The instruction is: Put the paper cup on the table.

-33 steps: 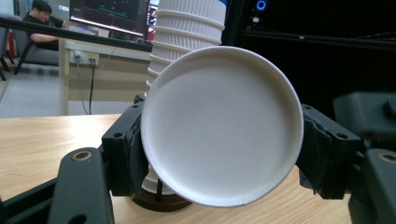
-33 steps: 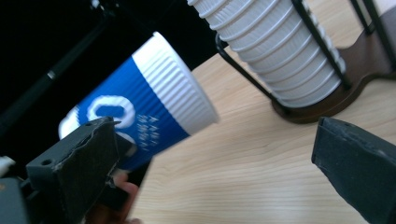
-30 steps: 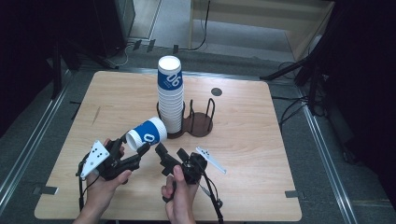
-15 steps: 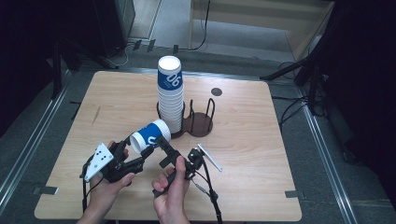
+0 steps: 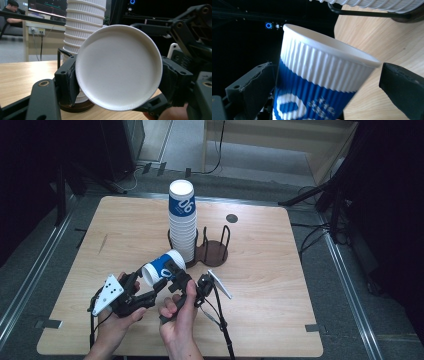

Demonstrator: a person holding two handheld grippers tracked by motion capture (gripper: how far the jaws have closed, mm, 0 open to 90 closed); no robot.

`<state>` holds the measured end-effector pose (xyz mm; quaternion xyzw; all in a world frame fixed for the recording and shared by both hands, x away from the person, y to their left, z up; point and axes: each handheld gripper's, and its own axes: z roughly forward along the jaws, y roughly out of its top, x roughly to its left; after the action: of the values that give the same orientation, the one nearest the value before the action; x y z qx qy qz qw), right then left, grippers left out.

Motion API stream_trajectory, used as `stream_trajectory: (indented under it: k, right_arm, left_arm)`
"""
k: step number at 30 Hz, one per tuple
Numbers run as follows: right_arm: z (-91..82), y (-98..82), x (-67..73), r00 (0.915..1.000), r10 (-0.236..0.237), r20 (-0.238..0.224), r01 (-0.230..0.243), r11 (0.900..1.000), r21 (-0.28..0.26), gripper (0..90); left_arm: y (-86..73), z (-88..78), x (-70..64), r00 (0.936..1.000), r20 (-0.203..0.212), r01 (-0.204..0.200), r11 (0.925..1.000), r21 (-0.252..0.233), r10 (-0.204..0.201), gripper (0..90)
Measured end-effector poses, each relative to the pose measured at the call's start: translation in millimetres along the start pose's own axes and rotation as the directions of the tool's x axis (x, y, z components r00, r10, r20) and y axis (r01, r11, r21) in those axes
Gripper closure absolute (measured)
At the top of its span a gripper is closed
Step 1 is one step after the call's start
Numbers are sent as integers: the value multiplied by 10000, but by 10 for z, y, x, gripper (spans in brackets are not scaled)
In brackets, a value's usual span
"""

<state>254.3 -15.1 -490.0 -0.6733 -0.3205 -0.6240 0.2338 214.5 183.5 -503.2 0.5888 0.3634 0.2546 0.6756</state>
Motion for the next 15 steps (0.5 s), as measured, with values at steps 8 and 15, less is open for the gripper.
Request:
stream_trajectory:
  k: [8, 15]
  right_arm:
    - [89, 72, 9, 9995, 291, -100, -291, 9996, 47, 3]
    - [128, 127, -19, 9982, 584, -101, -584, 9983, 61, 39]
  left_arm:
    - [-6, 5, -22, 10000, 53, 4, 10000, -9, -4, 280]
    - [-7, -1, -19, 10000, 85, 48, 10000, 84, -48, 279]
